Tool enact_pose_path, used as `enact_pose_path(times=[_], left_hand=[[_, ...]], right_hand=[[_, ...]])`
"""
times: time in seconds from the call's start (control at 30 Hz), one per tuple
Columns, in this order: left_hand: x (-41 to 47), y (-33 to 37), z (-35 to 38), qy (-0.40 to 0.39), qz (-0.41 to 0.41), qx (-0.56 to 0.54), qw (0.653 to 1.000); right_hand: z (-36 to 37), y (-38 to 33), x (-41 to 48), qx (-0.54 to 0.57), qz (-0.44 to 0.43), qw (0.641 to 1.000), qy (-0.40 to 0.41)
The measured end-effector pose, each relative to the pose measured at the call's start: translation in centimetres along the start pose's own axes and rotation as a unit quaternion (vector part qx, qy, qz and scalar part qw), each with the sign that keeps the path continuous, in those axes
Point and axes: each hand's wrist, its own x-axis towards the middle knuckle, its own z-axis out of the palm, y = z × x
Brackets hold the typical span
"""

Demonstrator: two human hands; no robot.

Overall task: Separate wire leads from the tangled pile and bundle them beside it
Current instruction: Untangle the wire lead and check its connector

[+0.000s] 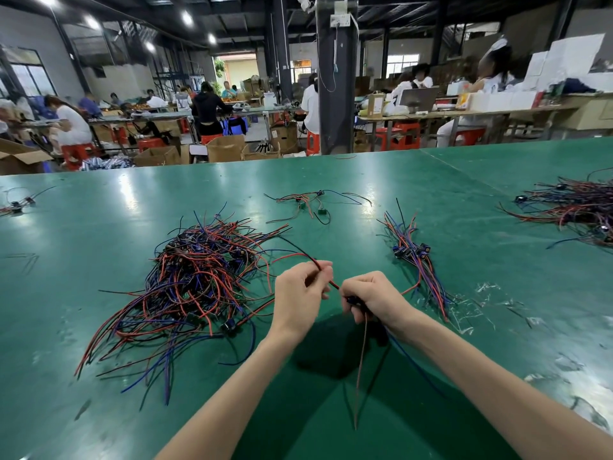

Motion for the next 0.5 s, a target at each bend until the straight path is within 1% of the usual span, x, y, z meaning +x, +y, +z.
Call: enact_pose_path(times=[0.1, 0.17, 0.43, 0.5], left_hand=[[1.2, -0.1, -1.0, 0.045, -0.061, -0.039, 0.996], [1.7, -0.4, -1.8, 0.063, -0.077, -0.041, 0.994], [2.9, -1.1, -3.4, 0.116, -0.073, 0.019, 0.990], [2.9, -1.1, -3.6, 0.118, -0.053, 0.048, 0.990]], right_hand=[[0.1, 0.4, 0.1, -0.003, -0.020, 1.000, -0.004], [0.4, 0.6, 0.2, -0.009, -0.026, 1.000, -0.009], [0.6, 0.6, 0.0, -0.039, -0.039, 0.998, -0.011], [0.8, 0.6, 0.0, -0.048, -0.041, 0.998, -0.014]])
